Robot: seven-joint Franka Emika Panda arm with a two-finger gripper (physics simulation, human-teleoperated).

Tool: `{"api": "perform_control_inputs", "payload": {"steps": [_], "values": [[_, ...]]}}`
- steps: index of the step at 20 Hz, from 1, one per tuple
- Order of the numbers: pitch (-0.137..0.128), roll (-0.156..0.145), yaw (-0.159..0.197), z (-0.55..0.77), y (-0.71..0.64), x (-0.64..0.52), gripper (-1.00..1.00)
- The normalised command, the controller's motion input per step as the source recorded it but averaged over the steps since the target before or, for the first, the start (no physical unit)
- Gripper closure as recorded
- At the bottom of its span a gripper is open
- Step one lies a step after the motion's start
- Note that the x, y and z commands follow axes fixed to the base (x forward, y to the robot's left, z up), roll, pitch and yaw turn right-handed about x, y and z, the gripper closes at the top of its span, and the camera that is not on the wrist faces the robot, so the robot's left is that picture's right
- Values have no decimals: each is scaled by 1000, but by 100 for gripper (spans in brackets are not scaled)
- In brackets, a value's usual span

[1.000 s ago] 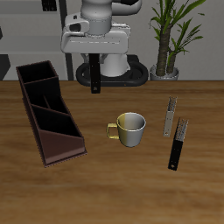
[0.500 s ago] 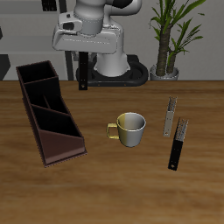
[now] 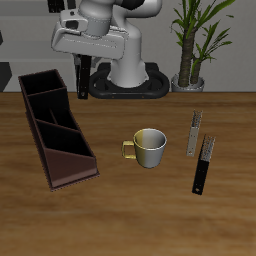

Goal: Place the right black book into the right desk caddy's front compartment

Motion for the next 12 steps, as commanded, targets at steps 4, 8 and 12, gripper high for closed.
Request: {"api": "perform_control_inputs", "payload": {"steps": [4, 8, 12], "values": [[-10, -53, 53, -9, -240, 20, 100], [-1, -43, 46, -82, -224, 123, 100], [28, -3, 44, -174, -27, 119, 100]]}}
